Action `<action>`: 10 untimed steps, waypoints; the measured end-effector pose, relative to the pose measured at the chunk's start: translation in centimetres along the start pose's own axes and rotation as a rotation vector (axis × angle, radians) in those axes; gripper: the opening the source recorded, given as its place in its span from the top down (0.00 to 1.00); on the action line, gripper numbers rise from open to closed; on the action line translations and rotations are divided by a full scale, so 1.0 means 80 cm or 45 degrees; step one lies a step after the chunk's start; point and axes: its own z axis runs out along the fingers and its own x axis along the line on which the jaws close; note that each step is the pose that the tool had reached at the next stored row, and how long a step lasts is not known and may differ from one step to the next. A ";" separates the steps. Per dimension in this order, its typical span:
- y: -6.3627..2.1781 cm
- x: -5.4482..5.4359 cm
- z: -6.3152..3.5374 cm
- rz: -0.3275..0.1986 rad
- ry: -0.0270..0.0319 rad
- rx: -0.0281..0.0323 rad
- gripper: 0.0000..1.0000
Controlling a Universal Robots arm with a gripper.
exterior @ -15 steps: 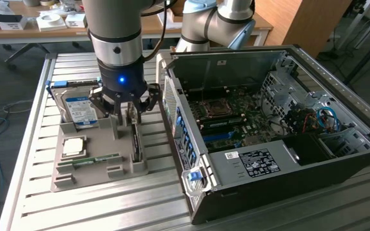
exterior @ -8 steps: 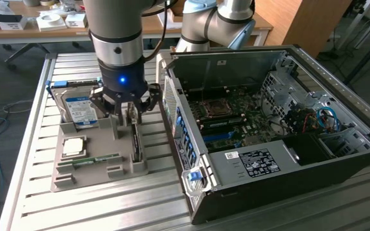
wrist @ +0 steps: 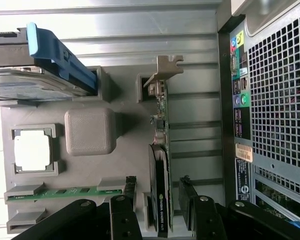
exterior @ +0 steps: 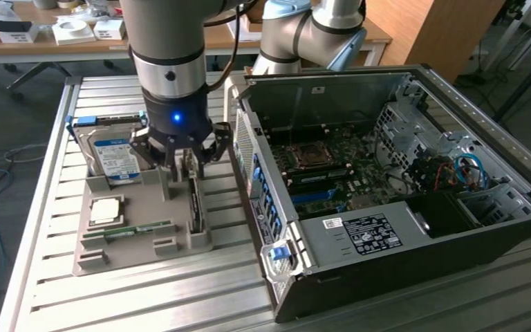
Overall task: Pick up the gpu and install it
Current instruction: 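Pick up the gpu and move the gpu toward the slot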
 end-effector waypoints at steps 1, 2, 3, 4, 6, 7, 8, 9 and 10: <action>0.000 0.000 0.001 0.000 -0.0001 -0.0001 0.53; 0.000 0.000 0.001 0.000 0.0002 0.0001 0.53; 0.000 0.000 0.001 0.000 0.0002 0.0002 0.53; 0.000 0.000 0.001 0.000 0.0002 0.0001 0.53; -0.001 0.000 0.002 0.000 0.0000 -0.0001 0.53; -0.002 -0.001 0.002 0.000 -0.0001 -0.0002 0.53; -0.002 -0.001 0.002 0.000 0.0000 -0.0001 0.53; -0.003 -0.001 0.002 0.000 0.0001 0.0000 0.53; -0.003 -0.001 0.002 0.000 0.0001 -0.0001 0.53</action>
